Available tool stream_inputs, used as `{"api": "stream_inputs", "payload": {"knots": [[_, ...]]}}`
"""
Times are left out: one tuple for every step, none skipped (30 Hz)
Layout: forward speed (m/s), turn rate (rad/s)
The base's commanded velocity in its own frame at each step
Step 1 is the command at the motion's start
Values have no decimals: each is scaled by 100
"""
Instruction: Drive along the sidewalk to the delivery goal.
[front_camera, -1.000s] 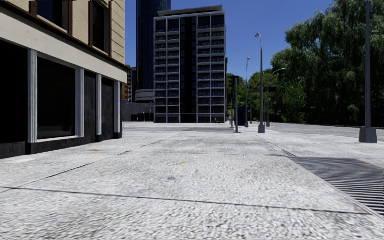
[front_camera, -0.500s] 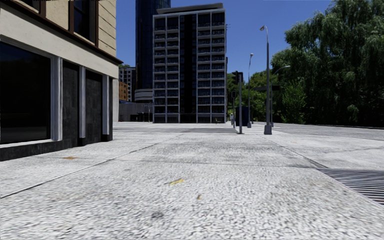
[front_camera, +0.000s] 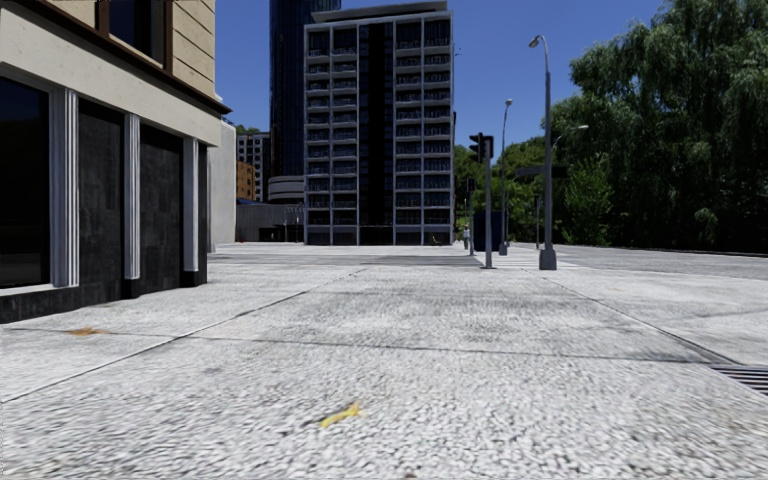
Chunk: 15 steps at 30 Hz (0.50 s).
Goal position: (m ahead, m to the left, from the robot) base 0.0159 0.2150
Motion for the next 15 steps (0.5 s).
{"api": "stream_inputs", "payload": {"knots": [[68, 0], [53, 0], [53, 0], [33, 0], [14, 0], [0, 0], [0, 0], [0, 0], [0, 0], [0, 0], [0, 0], [0, 0], [0, 0], [0, 0], [0, 0]]}}
